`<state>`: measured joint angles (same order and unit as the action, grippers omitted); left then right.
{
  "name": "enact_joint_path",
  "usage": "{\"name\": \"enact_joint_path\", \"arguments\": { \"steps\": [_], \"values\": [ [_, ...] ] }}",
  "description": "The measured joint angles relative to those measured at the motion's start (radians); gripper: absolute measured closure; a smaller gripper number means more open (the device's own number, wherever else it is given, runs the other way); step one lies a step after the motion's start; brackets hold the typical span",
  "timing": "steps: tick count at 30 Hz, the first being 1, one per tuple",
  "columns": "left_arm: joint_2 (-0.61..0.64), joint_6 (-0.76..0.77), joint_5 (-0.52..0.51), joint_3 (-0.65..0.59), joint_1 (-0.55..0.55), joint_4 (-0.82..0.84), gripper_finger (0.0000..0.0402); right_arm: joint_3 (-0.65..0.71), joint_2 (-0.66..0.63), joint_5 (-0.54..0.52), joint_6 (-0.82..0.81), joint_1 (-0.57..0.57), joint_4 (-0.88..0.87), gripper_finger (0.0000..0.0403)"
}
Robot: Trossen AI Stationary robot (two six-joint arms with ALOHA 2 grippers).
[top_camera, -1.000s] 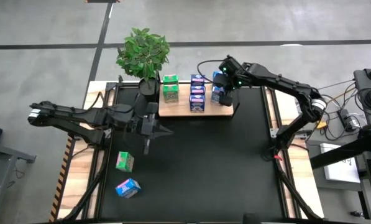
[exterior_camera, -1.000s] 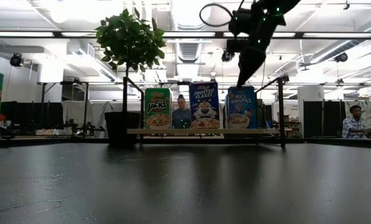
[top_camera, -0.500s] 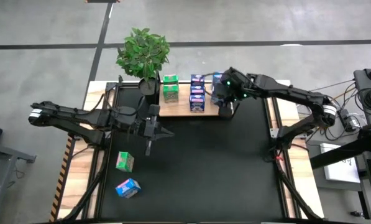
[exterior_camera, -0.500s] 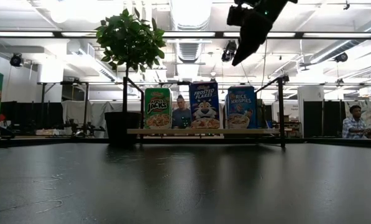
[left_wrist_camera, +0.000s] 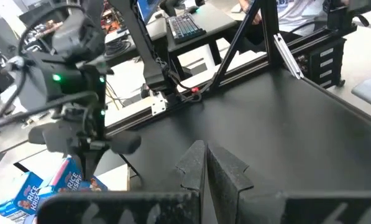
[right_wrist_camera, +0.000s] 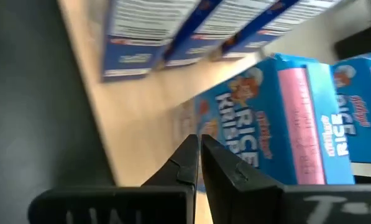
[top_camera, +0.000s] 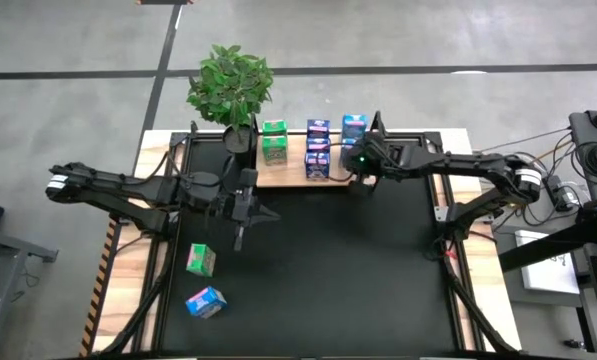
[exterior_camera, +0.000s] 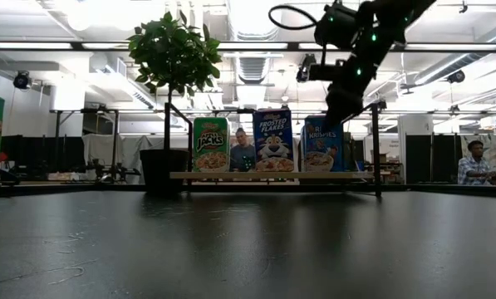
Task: Stack cereal on shelf
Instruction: Put the right light blue cereal box aligned with the light blue cereal box on the shelf
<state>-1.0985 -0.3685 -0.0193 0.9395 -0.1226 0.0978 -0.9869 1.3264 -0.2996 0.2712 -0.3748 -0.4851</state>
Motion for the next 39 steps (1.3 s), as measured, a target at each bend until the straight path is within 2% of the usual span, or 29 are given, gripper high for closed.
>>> {"name": "enact_joint_path", "arguments": {
  "steps": [4, 10, 25, 39],
  "values": [
    [0.0, -0.008, 0.0, -0.002, 0.0, 0.0, 0.0402, 0.063, 0.011, -0.097, 0.038, 0.0, 0.114, 0.0394],
    [0.0, -0.012, 0.0, -0.002, 0.003, -0.001, 0.0402, 0.075, 0.024, -0.172, 0.075, -0.001, 0.128, 0.0394],
    [0.0, -0.013, 0.0, -0.003, 0.005, 0.0, 0.0402, 0.076, 0.027, -0.173, 0.106, -0.003, 0.142, 0.0394],
    [0.0, -0.012, 0.0, -0.01, 0.005, 0.0, 0.0402, 0.079, 0.099, -0.176, 0.112, -0.003, 0.188, 0.0394]
  ]
}}
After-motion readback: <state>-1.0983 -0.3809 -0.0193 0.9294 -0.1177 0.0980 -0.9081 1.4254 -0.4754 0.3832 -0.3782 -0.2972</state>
